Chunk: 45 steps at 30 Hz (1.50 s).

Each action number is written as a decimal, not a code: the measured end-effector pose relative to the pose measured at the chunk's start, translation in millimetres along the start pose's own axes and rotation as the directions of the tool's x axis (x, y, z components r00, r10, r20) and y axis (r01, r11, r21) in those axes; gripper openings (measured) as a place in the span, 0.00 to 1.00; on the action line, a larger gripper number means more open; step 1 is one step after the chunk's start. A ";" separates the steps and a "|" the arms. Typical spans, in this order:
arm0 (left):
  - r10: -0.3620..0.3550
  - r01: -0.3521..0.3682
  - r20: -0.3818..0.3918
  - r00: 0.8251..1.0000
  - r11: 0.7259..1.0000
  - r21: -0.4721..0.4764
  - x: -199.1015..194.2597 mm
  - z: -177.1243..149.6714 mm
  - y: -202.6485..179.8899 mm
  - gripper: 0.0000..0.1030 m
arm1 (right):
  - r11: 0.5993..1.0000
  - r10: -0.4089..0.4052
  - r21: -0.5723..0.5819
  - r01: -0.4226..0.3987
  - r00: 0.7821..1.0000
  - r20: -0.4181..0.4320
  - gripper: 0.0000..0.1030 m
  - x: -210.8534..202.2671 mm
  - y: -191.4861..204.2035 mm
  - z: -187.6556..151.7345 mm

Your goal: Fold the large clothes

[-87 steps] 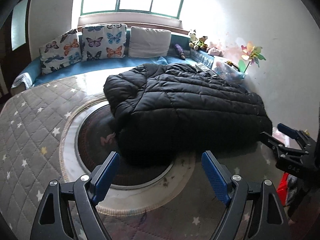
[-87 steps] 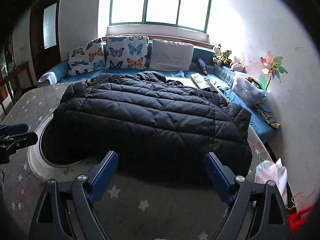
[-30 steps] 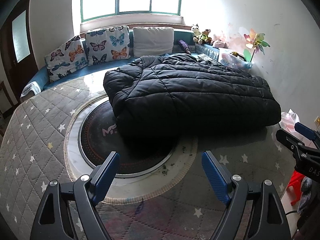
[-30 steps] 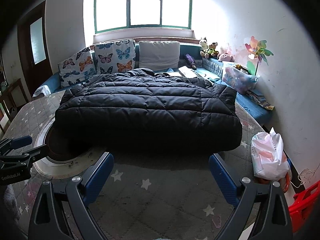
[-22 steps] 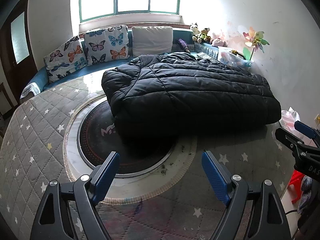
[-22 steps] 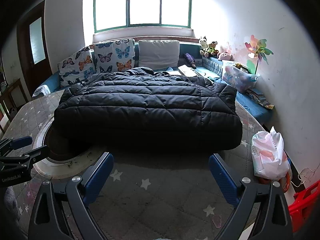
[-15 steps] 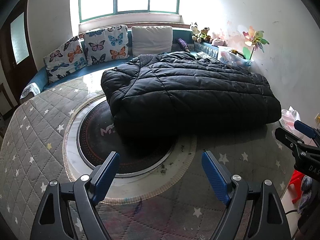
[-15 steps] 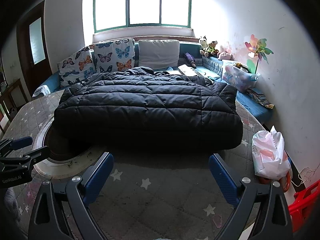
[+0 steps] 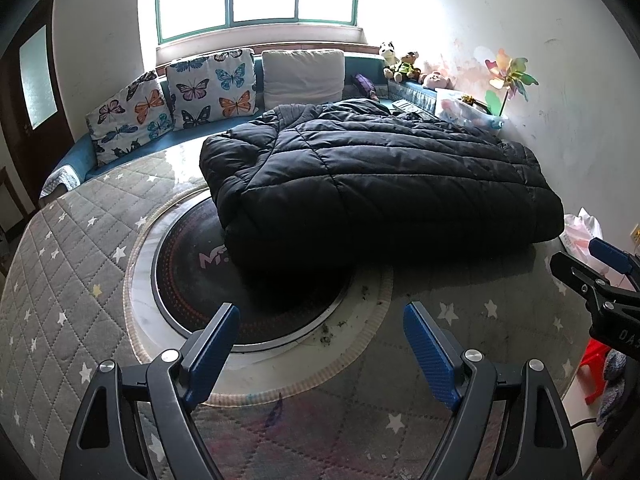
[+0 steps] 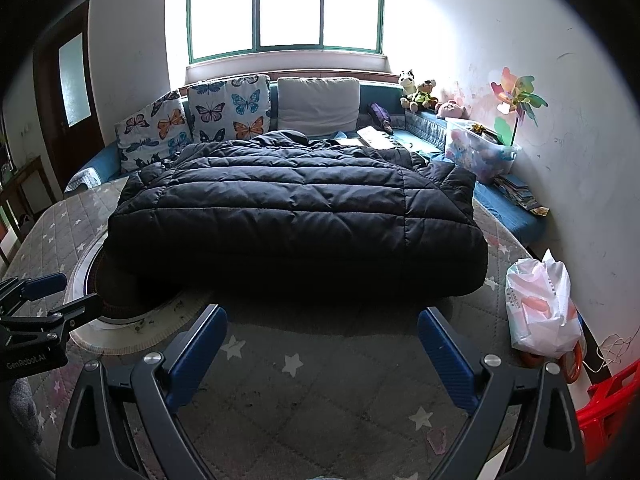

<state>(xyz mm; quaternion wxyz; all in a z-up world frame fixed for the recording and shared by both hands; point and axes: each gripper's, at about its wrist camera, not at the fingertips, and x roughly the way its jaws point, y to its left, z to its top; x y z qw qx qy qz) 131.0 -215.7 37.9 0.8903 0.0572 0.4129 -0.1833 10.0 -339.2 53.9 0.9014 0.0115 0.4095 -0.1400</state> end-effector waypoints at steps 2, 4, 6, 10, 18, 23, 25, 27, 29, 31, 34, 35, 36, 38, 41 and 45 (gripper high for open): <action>0.003 -0.003 -0.001 1.000 1.000 0.001 0.0 -0.4 -0.1 0.87 | 1.000 -0.002 -0.001 0.002 1.000 0.000 1.00 0.0 0.3 -0.6; 0.001 -0.001 -0.001 1.000 1.000 0.001 0.5 -0.8 0.4 0.87 | 1.000 0.000 -0.001 0.000 1.000 -0.001 1.00 0.4 0.0 -0.6; 0.003 -0.003 -0.001 1.000 1.000 0.004 0.4 -0.8 0.3 0.87 | 1.000 0.000 -0.002 0.000 1.000 -0.003 1.00 0.8 0.7 -1.7; 0.002 -0.002 -0.001 1.000 1.000 0.004 1.2 -1.1 0.6 0.87 | 1.000 0.001 -0.002 -0.001 1.000 -0.004 1.00 1.0 0.9 -2.2; 0.003 -0.003 -0.003 1.000 1.000 0.003 0.9 -2.4 0.8 0.87 | 1.000 0.000 -0.003 0.000 1.000 -0.004 1.00 1.2 1.0 -2.7; 0.004 -0.004 -0.003 1.000 1.000 0.003 0.5 -2.1 0.2 0.87 | 1.000 -0.001 -0.002 0.001 1.000 -0.004 1.00 1.1 1.2 -2.6; 0.002 -0.002 -0.005 1.000 1.000 0.003 1.0 -2.6 0.8 0.87 | 1.000 0.000 -0.001 0.000 1.000 -0.005 1.00 1.0 1.4 -2.7; 0.004 -0.004 -0.005 1.000 1.000 0.004 0.9 -3.5 0.8 0.87 | 1.000 0.000 -0.003 0.000 1.000 -0.006 1.00 1.0 2.0 -2.9; 0.004 -0.004 -0.006 1.000 1.000 0.004 1.2 -3.8 1.2 0.87 | 1.000 0.001 -0.004 -0.001 1.000 -0.006 1.00 0.8 2.6 -3.5; 0.004 -0.004 -0.006 1.000 1.000 0.004 1.1 -4.1 1.1 0.87 | 1.000 0.002 -0.006 -0.002 1.000 -0.007 1.00 1.2 3.4 -4.0; 0.004 -0.004 -0.006 1.000 1.000 0.005 1.3 -4.6 1.6 0.87 | 1.000 0.003 -0.006 -0.003 1.000 -0.008 1.00 1.6 3.0 -3.8; 0.004 -0.004 -0.005 1.000 1.000 0.004 1.2 -4.7 1.5 0.87 | 1.000 0.004 -0.007 -0.004 1.000 -0.009 1.00 1.8 3.2 -3.9; 0.003 -0.003 -0.005 1.000 1.000 0.005 1.2 -5.2 1.8 0.87 | 1.000 0.003 -0.007 -0.003 1.000 -0.008 1.00 1.9 3.2 -3.8; 0.005 -0.005 -0.005 1.000 1.000 0.007 0.9 -6.2 2.2 0.87 | 1.000 0.004 -0.006 -0.004 1.000 -0.009 1.00 2.0 3.3 -3.9; 0.003 -0.003 -0.007 1.000 1.000 0.007 0.7 -6.5 2.5 0.87 | 1.000 0.003 -0.008 -0.003 1.000 -0.010 1.00 2.3 3.5 -4.0; 0.003 -0.003 -0.007 1.000 1.000 0.008 0.7 -6.4 2.2 0.87 | 1.000 0.007 -0.007 -0.007 1.000 -0.012 1.00 3.6 2.6 -4.1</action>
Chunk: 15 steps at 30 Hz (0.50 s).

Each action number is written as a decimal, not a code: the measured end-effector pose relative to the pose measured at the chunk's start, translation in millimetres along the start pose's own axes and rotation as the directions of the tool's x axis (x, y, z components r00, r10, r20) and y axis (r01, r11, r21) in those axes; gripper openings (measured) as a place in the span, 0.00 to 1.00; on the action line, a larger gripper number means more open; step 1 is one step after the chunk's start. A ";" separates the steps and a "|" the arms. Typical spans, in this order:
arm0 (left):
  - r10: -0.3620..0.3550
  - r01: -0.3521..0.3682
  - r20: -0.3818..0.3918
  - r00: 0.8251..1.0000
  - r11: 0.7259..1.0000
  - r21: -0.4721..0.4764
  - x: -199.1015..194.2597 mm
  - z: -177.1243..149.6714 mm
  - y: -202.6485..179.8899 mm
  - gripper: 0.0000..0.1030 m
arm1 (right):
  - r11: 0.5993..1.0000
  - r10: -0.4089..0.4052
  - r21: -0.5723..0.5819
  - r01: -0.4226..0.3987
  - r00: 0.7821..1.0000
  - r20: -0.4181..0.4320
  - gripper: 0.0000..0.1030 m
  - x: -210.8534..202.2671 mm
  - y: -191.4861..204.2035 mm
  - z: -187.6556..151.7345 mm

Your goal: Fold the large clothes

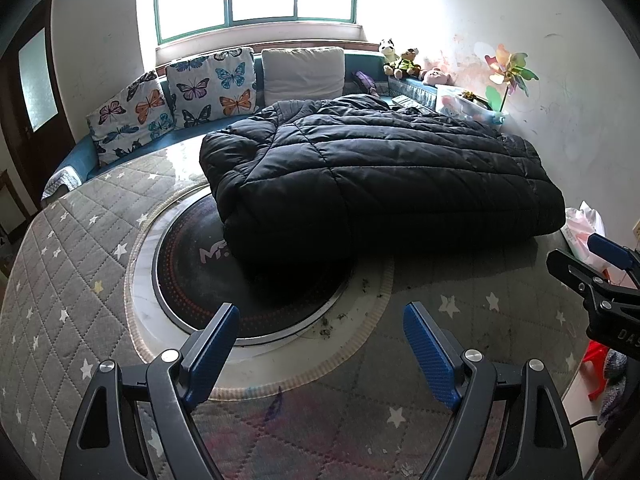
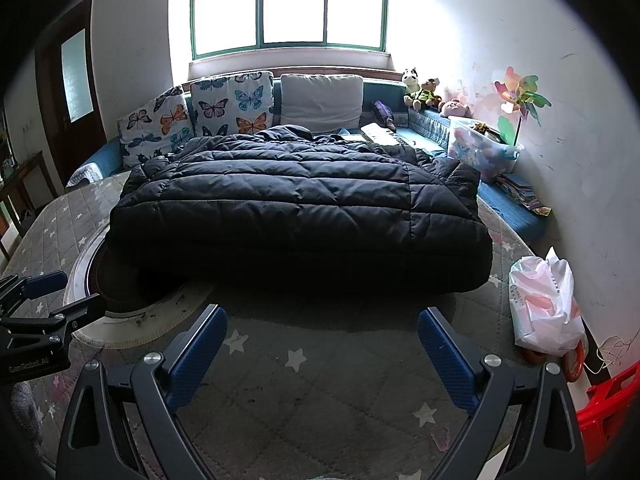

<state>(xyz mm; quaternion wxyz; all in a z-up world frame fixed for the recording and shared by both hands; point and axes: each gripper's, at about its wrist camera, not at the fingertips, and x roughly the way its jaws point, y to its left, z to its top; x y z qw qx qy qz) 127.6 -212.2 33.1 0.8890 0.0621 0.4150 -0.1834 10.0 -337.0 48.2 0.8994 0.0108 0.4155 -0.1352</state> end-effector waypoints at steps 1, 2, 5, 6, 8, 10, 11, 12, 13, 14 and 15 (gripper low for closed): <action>-0.002 0.002 -0.001 1.000 1.000 0.000 0.1 -0.7 1.1 0.87 | 1.000 0.000 0.000 0.000 1.000 -0.001 1.00 0.6 -0.3 -0.2; -0.003 0.003 -0.002 1.000 1.000 0.000 -0.3 -0.3 0.0 0.87 | 1.000 0.001 0.000 -0.001 1.000 -0.003 1.00 1.4 -1.0 -0.3; -0.003 0.003 -0.002 1.000 1.000 0.000 -0.2 -1.1 1.2 0.87 | 1.000 0.002 0.000 -0.002 1.000 -0.004 1.00 2.0 -1.4 -0.4; -0.003 0.003 -0.002 1.000 1.000 0.000 -0.3 -0.7 0.2 0.87 | 1.000 0.002 -0.001 -0.002 1.000 -0.004 1.00 2.2 -1.6 -0.5; -0.002 0.002 -0.002 1.000 1.000 0.001 -0.5 -0.8 0.1 0.87 | 1.000 0.003 -0.001 -0.003 1.000 -0.004 1.00 2.3 -1.7 -0.4; -0.003 0.003 -0.001 1.000 1.000 0.002 -0.5 -1.2 1.0 0.87 | 1.000 0.002 0.001 -0.002 1.000 -0.003 1.00 2.1 -1.7 -0.9; -0.002 0.002 -0.002 1.000 1.000 0.002 -0.5 -0.7 0.0 0.87 | 1.000 0.003 0.000 -0.003 1.000 -0.004 1.00 2.5 -1.7 -0.3; -0.002 0.002 -0.001 1.000 1.000 0.003 -0.6 -1.1 0.9 0.87 | 1.000 0.003 0.000 -0.003 1.000 -0.005 1.00 2.5 -1.7 -0.3; -0.002 0.002 0.000 1.000 1.000 0.002 -0.6 -1.1 1.0 0.87 | 1.000 0.001 0.000 -0.001 1.000 -0.004 1.00 2.4 -1.7 -0.3; -0.003 0.003 -0.001 1.000 1.000 0.002 -0.8 -1.0 0.5 0.87 | 1.000 0.002 0.000 -0.002 1.000 -0.003 1.00 2.5 -2.0 -0.2; -0.004 0.004 0.000 1.000 1.000 0.002 -1.0 -1.2 0.8 0.87 | 1.000 0.003 0.002 -0.003 1.000 -0.004 1.00 2.6 -2.1 -0.6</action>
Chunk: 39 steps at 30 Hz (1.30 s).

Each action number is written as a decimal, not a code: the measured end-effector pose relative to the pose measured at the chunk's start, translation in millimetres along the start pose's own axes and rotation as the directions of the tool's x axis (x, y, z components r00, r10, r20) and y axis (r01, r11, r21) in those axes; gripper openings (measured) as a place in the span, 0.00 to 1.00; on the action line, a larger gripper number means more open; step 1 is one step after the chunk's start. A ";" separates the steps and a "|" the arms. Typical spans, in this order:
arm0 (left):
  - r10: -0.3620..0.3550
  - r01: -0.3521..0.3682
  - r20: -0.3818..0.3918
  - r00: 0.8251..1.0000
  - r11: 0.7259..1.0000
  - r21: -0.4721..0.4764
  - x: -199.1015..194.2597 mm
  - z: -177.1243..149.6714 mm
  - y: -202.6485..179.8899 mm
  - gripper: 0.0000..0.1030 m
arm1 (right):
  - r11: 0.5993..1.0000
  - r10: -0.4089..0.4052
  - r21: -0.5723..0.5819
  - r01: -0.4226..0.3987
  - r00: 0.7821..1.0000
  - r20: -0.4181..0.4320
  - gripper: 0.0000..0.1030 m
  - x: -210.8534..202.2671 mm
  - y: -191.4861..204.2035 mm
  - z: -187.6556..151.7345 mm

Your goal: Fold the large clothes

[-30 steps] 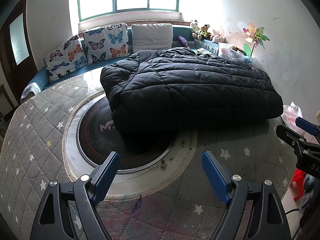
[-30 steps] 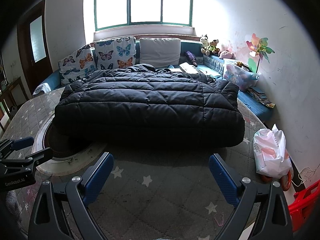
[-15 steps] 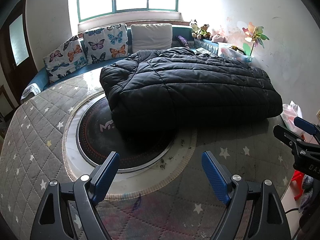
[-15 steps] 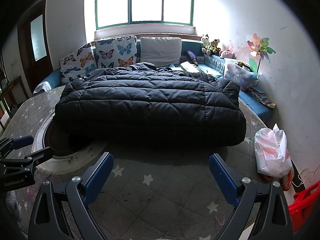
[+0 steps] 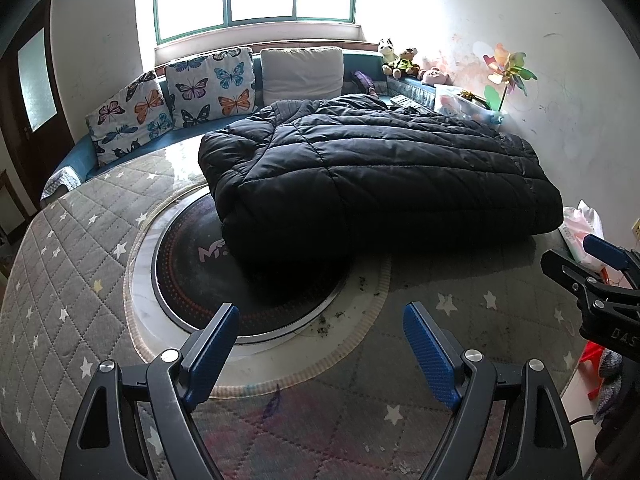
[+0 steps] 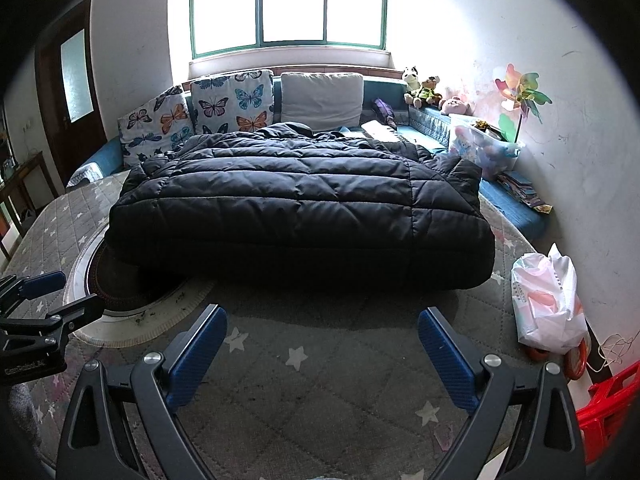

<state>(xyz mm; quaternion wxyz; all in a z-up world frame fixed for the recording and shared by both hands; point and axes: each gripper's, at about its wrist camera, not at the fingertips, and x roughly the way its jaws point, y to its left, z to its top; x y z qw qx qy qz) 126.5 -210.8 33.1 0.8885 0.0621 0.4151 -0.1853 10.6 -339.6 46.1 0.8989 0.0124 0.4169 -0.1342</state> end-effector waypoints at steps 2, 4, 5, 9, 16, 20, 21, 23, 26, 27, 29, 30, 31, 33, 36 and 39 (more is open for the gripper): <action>0.000 0.000 0.001 1.000 1.000 0.002 -0.2 -0.3 0.7 0.87 | 1.000 0.001 0.002 -0.001 1.000 0.001 1.00 0.6 -0.7 -0.6; 0.001 -0.001 0.003 1.000 1.000 0.003 -0.7 -1.0 2.5 0.87 | 1.000 0.002 0.003 -0.002 1.000 0.000 1.00 1.1 -0.8 -1.1; 0.000 0.000 0.003 1.000 1.000 0.004 -1.0 -1.0 3.0 0.87 | 1.000 0.003 0.004 -0.003 1.000 -0.001 1.00 1.7 -1.4 -1.1; 0.000 0.000 0.007 1.000 1.000 0.009 -3.9 -0.9 1.4 0.87 | 1.000 0.004 0.004 -0.003 1.000 -0.003 1.00 2.4 -1.5 -1.6; 0.000 0.000 0.010 1.000 1.000 0.011 -6.8 -0.9 -0.3 0.87 | 1.000 0.004 0.004 -0.004 1.000 -0.002 1.00 2.3 -1.5 -1.1; -0.002 0.002 0.010 1.000 1.000 0.013 -7.8 -0.6 -2.2 0.87 | 1.000 0.005 0.001 -0.005 1.000 -0.003 1.00 2.5 -0.7 -1.3; -0.001 0.001 0.012 1.000 1.000 0.013 -8.4 -0.5 -2.4 0.87 | 1.000 0.006 0.000 -0.006 1.000 -0.003 1.00 2.5 -0.5 -1.6; -0.003 0.003 0.011 1.000 1.000 0.015 -8.4 -0.5 -2.2 0.87 | 1.000 0.007 0.002 -0.007 1.000 -0.003 1.00 2.4 -0.3 -1.1; -0.001 0.000 0.016 1.000 1.000 0.016 -11.1 0.1 -4.9 0.87 | 1.000 0.006 0.003 -0.006 1.000 -0.003 1.00 2.7 -0.6 -1.2; -0.001 0.001 0.017 1.000 1.000 0.017 -11.5 0.4 -4.7 0.87 | 1.000 0.006 0.004 -0.006 1.000 -0.003 1.00 2.9 -0.8 -1.4; -0.002 0.002 0.020 1.000 1.000 0.018 -12.7 0.1 -6.0 0.87 | 1.000 0.007 0.003 -0.007 1.000 -0.003 1.00 2.7 -1.2 -1.0; -0.003 0.002 0.022 1.000 1.000 0.018 -13.2 0.4 -5.7 0.87 | 1.000 0.007 0.004 -0.007 1.000 -0.003 1.00 2.8 -1.2 -1.0; -0.002 0.001 0.023 1.000 1.000 0.019 -13.9 0.0 -6.8 0.87 | 1.000 0.008 0.003 -0.008 1.000 -0.003 1.00 2.8 -1.2 -1.0; -0.004 0.004 0.028 1.000 1.000 0.019 -15.0 -0.4 -7.3 0.87 | 1.000 0.006 0.003 -0.006 1.000 -0.003 1.00 2.7 -1.0 -1.2; -0.001 0.000 0.039 0.999 1.000 0.021 -17.4 -0.7 -7.8 0.87 | 1.000 0.008 0.003 -0.008 1.000 -0.003 1.00 2.7 -1.2 -1.2; 0.000 -0.001 0.044 0.999 1.000 0.023 -19.1 -1.1 -9.3 0.87 | 1.000 0.008 0.003 -0.008 1.000 -0.002 1.00 2.4 -1.0 -1.3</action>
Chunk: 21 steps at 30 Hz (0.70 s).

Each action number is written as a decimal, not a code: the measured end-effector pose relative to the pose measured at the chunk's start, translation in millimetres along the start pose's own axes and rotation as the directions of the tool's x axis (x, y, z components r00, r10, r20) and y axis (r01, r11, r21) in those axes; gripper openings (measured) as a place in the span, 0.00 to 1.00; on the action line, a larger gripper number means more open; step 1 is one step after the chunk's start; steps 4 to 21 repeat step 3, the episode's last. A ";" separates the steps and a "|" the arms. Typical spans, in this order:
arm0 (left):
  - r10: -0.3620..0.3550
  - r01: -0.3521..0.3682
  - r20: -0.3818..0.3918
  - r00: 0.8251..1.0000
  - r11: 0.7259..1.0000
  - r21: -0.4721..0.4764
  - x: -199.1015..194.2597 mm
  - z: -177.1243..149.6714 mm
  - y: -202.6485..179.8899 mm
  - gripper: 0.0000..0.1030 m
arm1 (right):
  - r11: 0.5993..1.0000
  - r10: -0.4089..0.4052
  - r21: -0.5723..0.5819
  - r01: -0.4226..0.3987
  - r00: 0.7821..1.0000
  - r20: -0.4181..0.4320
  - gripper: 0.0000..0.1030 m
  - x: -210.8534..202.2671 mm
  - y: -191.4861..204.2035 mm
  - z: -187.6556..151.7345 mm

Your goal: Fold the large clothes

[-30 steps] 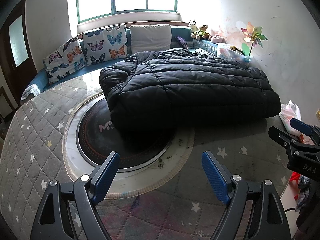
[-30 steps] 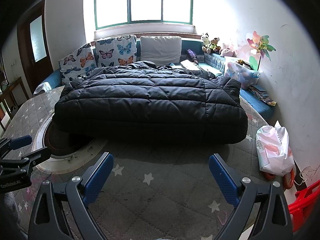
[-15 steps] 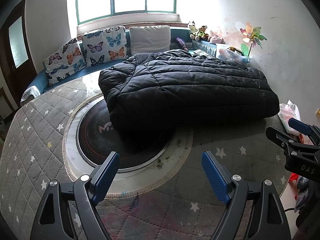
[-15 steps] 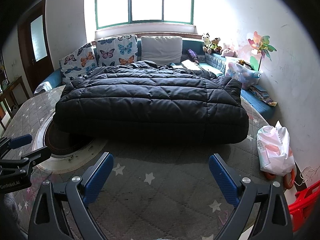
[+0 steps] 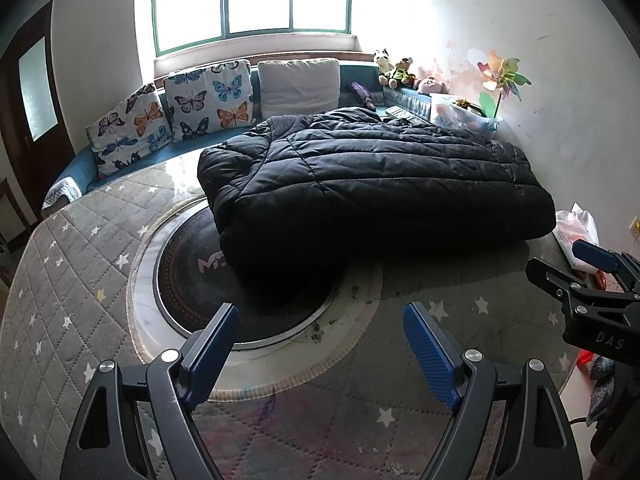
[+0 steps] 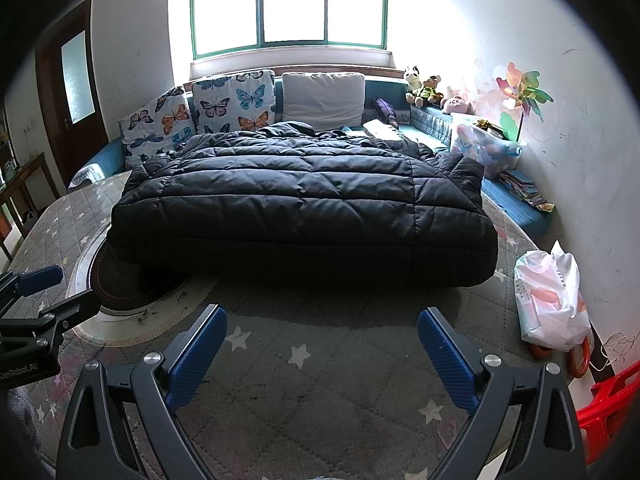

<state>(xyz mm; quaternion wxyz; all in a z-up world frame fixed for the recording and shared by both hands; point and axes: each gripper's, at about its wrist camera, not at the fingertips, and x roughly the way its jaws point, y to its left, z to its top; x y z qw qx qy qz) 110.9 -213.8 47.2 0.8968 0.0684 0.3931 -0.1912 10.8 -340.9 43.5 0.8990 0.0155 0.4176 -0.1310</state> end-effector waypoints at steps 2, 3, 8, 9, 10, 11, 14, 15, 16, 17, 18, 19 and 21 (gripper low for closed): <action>-0.003 0.003 0.001 1.000 1.000 0.004 -0.5 -0.2 -1.0 0.87 | 1.000 0.001 -0.001 -0.001 1.000 0.000 1.00 0.0 -0.1 0.5; -0.004 0.004 0.001 1.000 1.000 0.006 -0.7 0.0 -1.3 0.87 | 1.000 0.000 -0.001 0.000 1.000 0.000 1.00 0.0 -0.1 0.5; -0.004 0.004 0.001 1.000 1.000 0.006 -0.7 0.0 -1.3 0.87 | 1.000 0.000 -0.001 0.000 1.000 0.000 1.00 0.0 -0.1 0.5; -0.004 0.004 0.001 1.000 1.000 0.006 -0.7 0.0 -1.3 0.87 | 1.000 0.000 -0.001 0.000 1.000 0.000 1.00 0.0 -0.1 0.5; -0.004 0.004 0.001 1.000 1.000 0.006 -0.7 0.0 -1.3 0.87 | 1.000 0.000 -0.001 0.000 1.000 0.000 1.00 0.0 -0.1 0.5; -0.004 0.004 0.001 1.000 1.000 0.006 -0.7 0.0 -1.3 0.87 | 1.000 0.000 -0.001 0.000 1.000 0.000 1.00 0.0 -0.1 0.5; -0.004 0.004 0.001 1.000 1.000 0.006 -0.7 0.0 -1.3 0.87 | 1.000 0.000 -0.001 0.000 1.000 0.000 1.00 0.0 -0.1 0.5; -0.004 0.004 0.001 1.000 1.000 0.006 -0.7 0.0 -1.3 0.87 | 1.000 0.000 -0.001 0.000 1.000 0.000 1.00 0.0 -0.1 0.5; -0.004 0.004 0.001 1.000 1.000 0.006 -0.7 0.0 -1.3 0.87 | 1.000 0.000 -0.001 0.000 1.000 0.000 1.00 0.0 -0.1 0.5; -0.004 0.004 0.001 1.000 1.000 0.006 -0.7 0.0 -1.3 0.87 | 1.000 0.000 -0.001 0.000 1.000 0.000 1.00 0.0 -0.1 0.5; -0.004 0.004 0.001 1.000 1.000 0.006 -0.7 0.0 -1.3 0.87 | 1.000 0.000 -0.001 0.000 1.000 0.000 1.00 0.0 -0.1 0.5; -0.004 0.004 0.001 1.000 1.000 0.006 -0.7 0.0 -1.3 0.87 | 1.000 0.000 -0.001 0.000 1.000 0.000 1.00 0.0 -0.1 0.5; -0.004 0.004 0.001 1.000 1.000 0.006 -0.7 0.0 -1.3 0.87 | 1.000 0.000 -0.001 0.000 1.000 0.000 1.00 0.0 -0.1 0.5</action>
